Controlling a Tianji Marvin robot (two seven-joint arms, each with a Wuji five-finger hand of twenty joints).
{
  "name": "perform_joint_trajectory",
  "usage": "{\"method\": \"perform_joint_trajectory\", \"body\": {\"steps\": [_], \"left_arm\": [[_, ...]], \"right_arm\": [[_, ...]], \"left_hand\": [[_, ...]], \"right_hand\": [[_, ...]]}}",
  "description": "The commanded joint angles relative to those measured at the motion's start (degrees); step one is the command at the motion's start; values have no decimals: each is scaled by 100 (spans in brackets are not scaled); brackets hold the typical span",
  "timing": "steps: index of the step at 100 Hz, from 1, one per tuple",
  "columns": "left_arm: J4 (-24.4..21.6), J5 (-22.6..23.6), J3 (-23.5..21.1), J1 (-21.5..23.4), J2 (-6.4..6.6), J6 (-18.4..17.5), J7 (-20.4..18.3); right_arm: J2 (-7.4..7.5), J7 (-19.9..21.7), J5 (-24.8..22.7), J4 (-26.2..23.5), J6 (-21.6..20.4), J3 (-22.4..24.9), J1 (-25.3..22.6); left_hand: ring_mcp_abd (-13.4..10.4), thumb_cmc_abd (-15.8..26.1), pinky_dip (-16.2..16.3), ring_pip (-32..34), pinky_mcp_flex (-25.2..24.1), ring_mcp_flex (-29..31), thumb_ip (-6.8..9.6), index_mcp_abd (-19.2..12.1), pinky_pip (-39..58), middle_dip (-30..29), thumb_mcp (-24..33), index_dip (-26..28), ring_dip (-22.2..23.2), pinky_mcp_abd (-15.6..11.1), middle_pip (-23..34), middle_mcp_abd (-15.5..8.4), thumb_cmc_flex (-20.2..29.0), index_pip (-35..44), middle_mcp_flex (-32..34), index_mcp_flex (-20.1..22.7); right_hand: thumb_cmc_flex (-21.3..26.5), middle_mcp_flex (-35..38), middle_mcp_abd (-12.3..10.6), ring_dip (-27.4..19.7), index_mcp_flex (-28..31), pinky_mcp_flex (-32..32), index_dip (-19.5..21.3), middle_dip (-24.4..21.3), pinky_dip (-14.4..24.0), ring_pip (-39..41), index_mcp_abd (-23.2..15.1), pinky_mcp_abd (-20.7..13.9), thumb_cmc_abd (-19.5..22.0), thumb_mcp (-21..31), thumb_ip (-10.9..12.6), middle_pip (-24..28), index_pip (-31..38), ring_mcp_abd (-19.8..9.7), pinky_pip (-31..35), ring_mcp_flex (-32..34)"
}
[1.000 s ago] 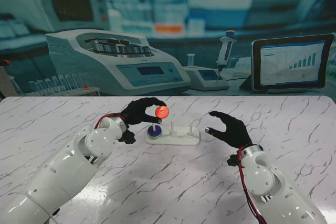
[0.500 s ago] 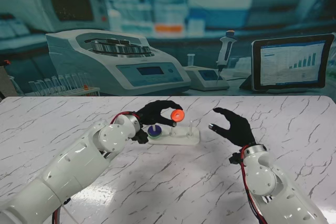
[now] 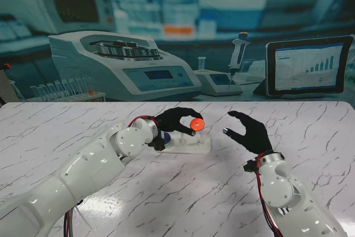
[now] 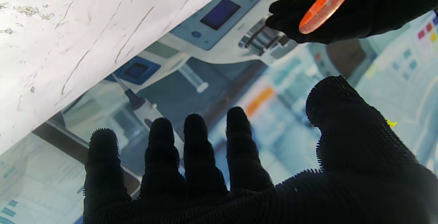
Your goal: Move the three rings of the Hanoi Tower from the left rod to the right rod
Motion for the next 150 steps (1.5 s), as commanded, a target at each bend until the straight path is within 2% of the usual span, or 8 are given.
{"method": "perform_joint_trajectory", "body": {"steps": [1, 24, 72, 100, 150], "left_arm": [[73, -68, 47, -72, -105, -168, -78], [382, -223, 260, -264, -245, -175, -127], [651, -211, 512, -447, -326, -163, -255], [831, -285, 631, -552, -417, -114, -317], [886, -180, 758, -665, -420, -118, -375]], "right_arm": [[-48, -36, 1, -40, -29, -11, -47], [-50, -60, -14, -55, -53, 13, -57], [-50, -75, -22, -67, -81, 38, -73], [-50, -85, -27, -72, -106, 47, -77], [-53, -87, -14, -71, -100, 48, -80]], "left_hand": [[-14, 406, 44, 34, -38, 109, -36, -440, 133, 31, 202, 246, 57, 153, -56, -50, 405, 589, 34, 510], [-26, 413, 42, 33, -44, 101, -33, -434, 134, 32, 205, 242, 58, 151, -56, -52, 406, 588, 22, 499], [-19, 426, 40, 32, -56, 95, -36, -418, 128, 34, 200, 240, 59, 145, -54, -58, 381, 577, 26, 492], [-6, 456, 69, 26, -10, 79, -35, -393, 179, 33, 197, 217, 59, 133, -61, -50, 338, 537, 10, 473], [2, 448, 114, 36, 25, 94, -31, -371, 245, 37, 203, 227, 65, 119, -59, -45, 352, 512, 18, 488]], "right_hand": [[41, -32, -34, 65, 88, -113, -36, 31, 72, 71, 28, -61, 98, -107, 91, 57, 88, 32, -48, 82], [53, -31, -38, 63, 94, -121, -32, 29, 72, 61, 19, -70, 78, -111, 92, 46, 93, 22, -51, 75], [91, -10, 3, 62, 120, -124, -22, 38, 67, 63, 47, -50, 42, -102, 94, 69, 110, 59, -58, 75], [69, -9, -5, 64, 119, -112, -23, 35, 67, 73, 35, -37, 59, -109, 94, 75, 110, 58, -54, 87], [50, -23, -35, 62, 96, -120, -29, 28, 69, 57, 14, -69, 62, -100, 94, 44, 93, 30, -52, 78]]}}
